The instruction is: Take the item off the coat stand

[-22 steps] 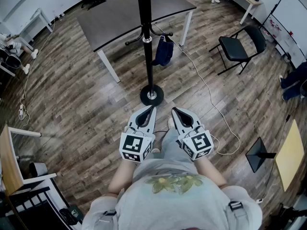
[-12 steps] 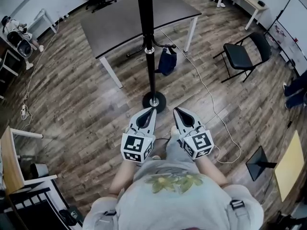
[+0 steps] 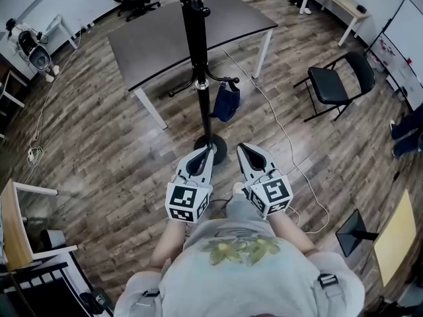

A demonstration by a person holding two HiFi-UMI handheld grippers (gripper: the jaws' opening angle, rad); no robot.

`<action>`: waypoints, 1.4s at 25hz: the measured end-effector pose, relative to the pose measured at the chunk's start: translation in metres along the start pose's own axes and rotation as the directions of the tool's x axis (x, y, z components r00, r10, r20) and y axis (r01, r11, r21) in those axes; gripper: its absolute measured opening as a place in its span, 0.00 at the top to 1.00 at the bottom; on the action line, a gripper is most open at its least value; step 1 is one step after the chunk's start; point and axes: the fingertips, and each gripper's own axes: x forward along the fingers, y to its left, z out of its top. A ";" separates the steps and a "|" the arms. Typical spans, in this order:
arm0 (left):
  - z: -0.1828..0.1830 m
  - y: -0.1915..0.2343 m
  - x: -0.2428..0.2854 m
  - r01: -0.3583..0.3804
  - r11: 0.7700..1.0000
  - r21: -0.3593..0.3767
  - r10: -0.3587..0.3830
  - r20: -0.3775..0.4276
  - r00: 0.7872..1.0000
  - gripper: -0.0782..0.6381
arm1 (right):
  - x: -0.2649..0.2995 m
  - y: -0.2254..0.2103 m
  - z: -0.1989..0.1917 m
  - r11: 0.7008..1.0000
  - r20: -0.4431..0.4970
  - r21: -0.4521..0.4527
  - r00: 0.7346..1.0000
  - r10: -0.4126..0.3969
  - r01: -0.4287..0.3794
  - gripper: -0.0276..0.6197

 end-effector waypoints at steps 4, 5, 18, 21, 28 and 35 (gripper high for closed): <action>0.003 0.002 0.015 0.000 1.000 0.000 0.000 -0.012 1.000 0.87 | 0.010 -0.012 0.009 1.000 0.008 0.004 1.000 0.015 -0.015 0.93; 0.003 0.002 0.019 -0.001 1.000 0.001 0.001 -0.016 1.000 0.87 | 0.013 -0.016 0.009 1.000 0.007 0.005 1.000 0.015 -0.015 0.92; -0.002 0.006 0.055 -0.020 1.000 0.006 0.021 -0.058 0.998 0.87 | 0.047 -0.060 -0.003 0.999 -0.045 0.043 0.999 0.006 -0.005 0.63; -0.003 0.010 0.060 -0.030 1.000 -0.005 0.029 -0.058 0.998 0.87 | 0.056 -0.066 -0.008 0.999 -0.060 0.044 0.998 0.012 -0.009 0.61; -0.003 0.018 0.073 -0.077 0.997 -0.009 0.076 -0.069 0.995 0.87 | 0.078 -0.082 -0.013 0.999 -0.082 0.040 0.996 0.034 -0.031 0.58; 0.001 0.031 0.082 -0.121 0.992 -0.028 0.120 -0.052 0.991 0.87 | 0.105 -0.100 -0.013 0.999 -0.089 0.038 0.996 0.017 -0.014 0.54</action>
